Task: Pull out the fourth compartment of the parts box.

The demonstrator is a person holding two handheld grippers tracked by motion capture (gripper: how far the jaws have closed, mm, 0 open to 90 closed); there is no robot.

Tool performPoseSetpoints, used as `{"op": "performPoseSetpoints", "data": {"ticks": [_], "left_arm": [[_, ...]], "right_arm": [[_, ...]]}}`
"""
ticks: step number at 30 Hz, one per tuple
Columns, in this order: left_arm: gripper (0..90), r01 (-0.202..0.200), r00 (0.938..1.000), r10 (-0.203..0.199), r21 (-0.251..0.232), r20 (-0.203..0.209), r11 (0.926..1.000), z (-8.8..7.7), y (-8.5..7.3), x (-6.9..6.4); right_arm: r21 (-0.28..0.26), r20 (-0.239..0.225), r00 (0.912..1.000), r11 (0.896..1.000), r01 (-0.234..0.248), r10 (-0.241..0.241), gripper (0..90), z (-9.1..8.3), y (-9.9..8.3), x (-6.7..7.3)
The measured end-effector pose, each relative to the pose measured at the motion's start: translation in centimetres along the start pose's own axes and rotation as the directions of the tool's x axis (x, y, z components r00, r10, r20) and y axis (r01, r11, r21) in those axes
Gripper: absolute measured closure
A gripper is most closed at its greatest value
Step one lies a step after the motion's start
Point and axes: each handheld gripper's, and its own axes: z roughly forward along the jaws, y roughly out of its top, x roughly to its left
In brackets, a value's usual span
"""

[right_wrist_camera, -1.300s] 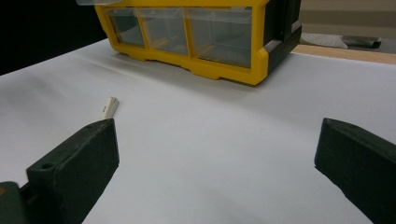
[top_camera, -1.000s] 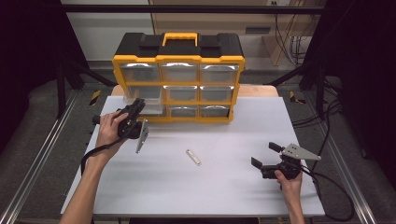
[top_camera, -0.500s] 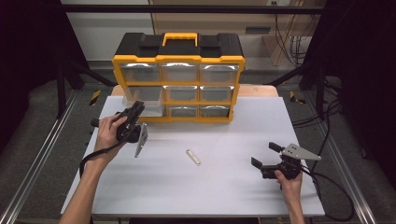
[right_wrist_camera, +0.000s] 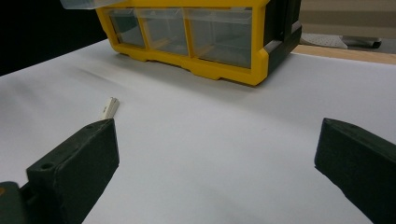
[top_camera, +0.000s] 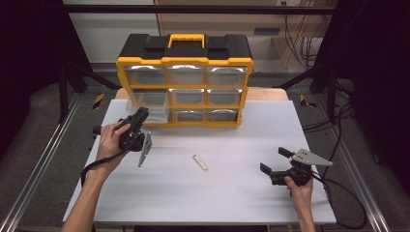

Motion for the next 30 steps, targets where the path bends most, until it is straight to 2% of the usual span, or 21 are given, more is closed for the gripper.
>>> {"op": "performPoseSetpoints", "data": {"ticks": [30], "left_arm": [[77.9, 0.017, 0.9998, -0.017, -0.024, 0.007, 0.9996, -0.55, -0.35, -0.28]], "right_arm": [[0.001, 0.002, 1.0000, 1.000, -0.003, 0.003, 0.4, -0.08, 0.03, 0.02]]}}
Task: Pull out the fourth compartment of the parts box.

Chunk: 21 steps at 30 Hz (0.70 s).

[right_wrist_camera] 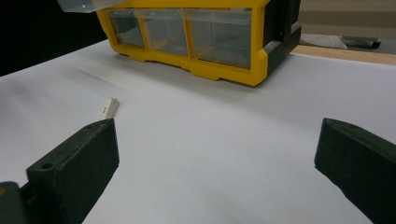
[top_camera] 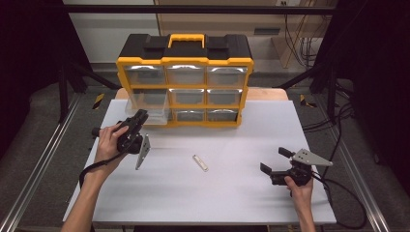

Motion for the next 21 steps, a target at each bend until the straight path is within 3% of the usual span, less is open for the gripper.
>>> {"op": "performPoseSetpoints", "data": {"ticks": [5, 14, 21], "left_arm": [[77.6, 0.001, 1.0000, -0.001, 0.001, 0.003, 1.0000, 0.0, 0.0, 0.0], [75.7, 0.047, 0.9980, -0.046, 0.000, 0.042, 0.9989, -0.1, 0.0, 0.5], [70.4, 0.142, 0.9857, -0.141, -0.014, 0.093, 0.9897, -0.3, -0.1, 1.3]], "right_arm": [[0.000, -0.001, 1.0000, 1.000, 0.000, 0.000, 0.3, 0.0, 0.0, 0.0], [-0.004, 0.002, 1.0000, 1.000, 0.000, 0.000, 0.3, 0.0, 0.0, 0.0], [-0.008, 0.001, 1.0000, 1.000, 0.000, 0.000, 0.3, -0.1, 0.0, -0.1]]}}
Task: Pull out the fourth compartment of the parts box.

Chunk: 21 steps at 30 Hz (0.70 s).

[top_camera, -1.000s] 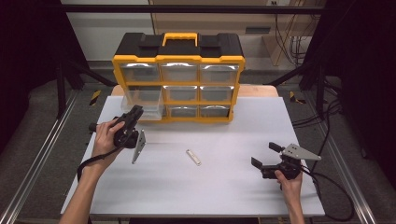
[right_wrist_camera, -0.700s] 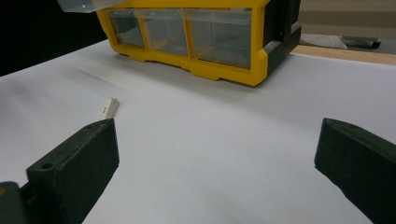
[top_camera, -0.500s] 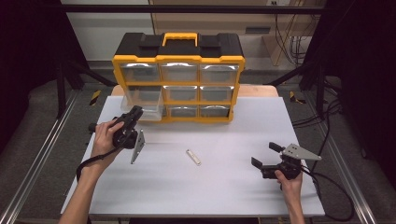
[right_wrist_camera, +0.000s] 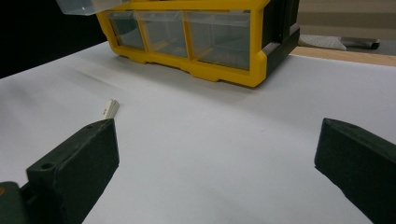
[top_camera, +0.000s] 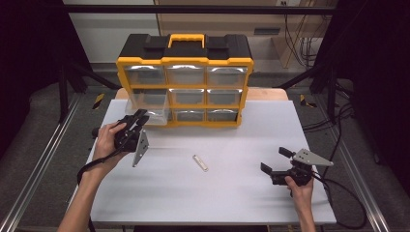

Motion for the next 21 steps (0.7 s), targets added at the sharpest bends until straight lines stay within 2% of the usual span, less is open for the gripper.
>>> {"op": "performPoseSetpoints", "data": {"ticks": [2, 4, 6, 9, 12, 13, 16, 17, 18, 20, 21], "left_arm": [[68.2, 0.039, 0.9991, -0.039, -0.010, 0.015, 0.9992, -0.1, 0.0, 0.3], [65.7, 0.090, 0.9953, -0.089, -0.025, 0.038, 0.9956, -0.2, -0.1, 0.4], [62.2, 0.148, 0.9871, -0.145, -0.030, 0.068, 0.9886, -0.4, -0.2, 0.6], [59.1, 0.215, 0.9735, -0.211, -0.032, 0.088, 0.9761, -0.6, -0.4, 0.9], [54.8, 0.295, 0.9507, -0.291, -0.023, 0.108, 0.9553, -0.9, -0.6, 1.1], [52.7, 0.325, 0.9401, -0.322, -0.017, 0.114, 0.9454, -0.9, -0.6, 1.2], [47.8, 0.431, 0.8946, -0.425, -0.010, 0.136, 0.9024, -1.1, -0.8, 1.4], [45.9, 0.454, 0.8822, -0.449, -0.006, 0.143, 0.8909, -1.1, -0.9, 1.5], [44.1, 0.472, 0.8725, -0.467, -0.003, 0.145, 0.8817, -1.2, -0.9, 1.6], [41.5, 0.496, 0.8580, -0.492, 0.011, 0.146, 0.8681, -1.3, -1.0, 1.6], [39.1, 0.511, 0.8482, -0.508, 0.018, 0.151, 0.8593, -1.3, -1.0, 1.6]], "right_arm": [[0.001, -0.001, 1.0000, 1.000, 0.000, 0.000, 0.3, 0.0, 0.0, 0.0], [0.001, 0.000, 1.0000, 1.000, 0.000, 0.000, 0.3, 0.0, 0.0, 0.0], [0.000, -0.001, 1.0000, 1.000, 0.000, 0.000, 0.3, 0.0, 0.0, 0.0], [-0.001, -0.001, 1.0000, 1.000, -0.003, 0.003, 0.4, -0.1, 0.0, 0.0], [-0.001, -0.001, 1.0000, 1.000, -0.002, 0.002, 0.3, -0.1, 0.0, 0.0], [-0.001, -0.001, 1.0000, 1.000, -0.004, 0.004, 0.3, -0.1, 0.0, 0.0], [-0.002, 0.002, 1.0000, 1.000, -0.004, 0.004, 0.3, -0.1, 0.0, 0.0], [-0.004, 0.003, 1.0000, 1.000, -0.003, 0.003, 0.3, -0.1, 0.1, 0.0], [-0.005, 0.004, 1.0000, 1.000, -0.003, 0.003, 0.3, -0.1, 0.1, 0.0], [-0.006, 0.007, 1.0000, 1.000, -0.004, 0.004, 0.3, -0.1, 0.1, 0.0], [-0.006, 0.007, 1.0000, 1.000, -0.004, 0.004, 0.3, -0.1, 0.1, 0.0]]}}
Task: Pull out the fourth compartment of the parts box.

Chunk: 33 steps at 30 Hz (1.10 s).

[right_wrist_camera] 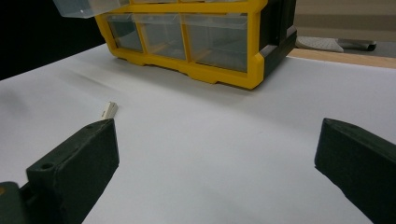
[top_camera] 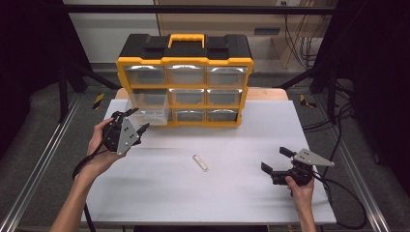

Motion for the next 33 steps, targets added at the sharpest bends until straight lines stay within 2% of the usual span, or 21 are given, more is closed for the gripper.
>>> {"op": "performPoseSetpoints", "data": {"ticks": [4, 6, 10, 14, 20, 21, 23, 26, 27, 29, 30, 33], "left_arm": [[32.8, 0.077, 0.9969, -0.077, 0.004, 0.017, 0.9971, -0.1, 0.0, 0.0], [30.8, 0.119, 0.9926, -0.118, -0.002, 0.028, 0.9929, -0.2, -0.1, -0.1], [27.7, 0.200, 0.9789, -0.199, -0.011, 0.043, 0.9797, -0.3, -0.5, -0.2], [24.2, 0.253, 0.9663, -0.252, -0.006, 0.050, 0.9674, -0.4, -0.9, -0.6], [20.5, 0.363, 0.9309, -0.362, -0.004, 0.046, 0.9318, -0.6, -1.8, -0.9], [19.5, 0.382, 0.9231, -0.382, -0.006, 0.046, 0.9240, -0.7, -1.9, -0.9], [18.1, 0.428, 0.9027, -0.426, -0.019, 0.062, 0.9037, -0.8, -2.1, -1.1], [15.8, 0.465, 0.8838, -0.462, -0.024, 0.074, 0.8851, -0.9, -2.3, -1.3], [15.4, 0.481, 0.8749, -0.477, -0.027, 0.083, 0.8765, -1.0, -2.3, -1.4], [14.0, 0.501, 0.8634, -0.497, -0.028, 0.088, 0.8652, -1.1, -2.4, -1.5], [13.4, 0.518, 0.8529, -0.513, -0.029, 0.097, 0.8551, -1.1, -2.5, -1.6], [12.3, 0.547, 0.8333, -0.541, -0.029, 0.115, 0.8366, -1.1, -2.7, -1.7]], "right_arm": [[-0.002, 0.003, 1.0000, 1.000, 0.002, -0.002, 0.3, 0.0, 0.0, 0.0], [-0.003, 0.005, 1.0000, 1.000, 0.001, -0.001, 0.3, 0.0, 0.0, 0.0], [-0.006, 0.008, 1.0000, 1.000, 0.000, 0.000, 0.3, -0.1, 0.1, 0.0], [-0.007, 0.011, 0.9999, 1.000, -0.001, 0.001, 0.3, -0.1, 0.1, 0.0], [-0.010, 0.015, 0.9999, 1.000, -0.005, 0.005, 0.3, -0.1, 0.1, 0.0], [-0.011, 0.015, 0.9999, 1.000, -0.005, 0.005, 0.3, -0.1, 0.1, 0.0], [-0.010, 0.015, 0.9999, 1.000, -0.004, 0.004, 0.3, -0.1, 0.1, 0.1], [-0.011, 0.017, 0.9999, 1.000, -0.003, 0.003, 0.3, -0.1, 0.1, 0.1], [-0.011, 0.018, 0.9998, 1.000, -0.003, 0.003, 0.3, -0.1, 0.1, 0.1], [-0.011, 0.019, 0.9998, 1.000, -0.001, 0.002, 0.3, -0.1, 0.1, 0.1], [-0.011, 0.019, 0.9998, 1.000, -0.002, 0.002, 0.3, -0.1, 0.2, 0.1], [-0.011, 0.022, 0.9997, 1.000, -0.004, 0.005, 0.3, -0.1, 0.2, 0.1]]}}
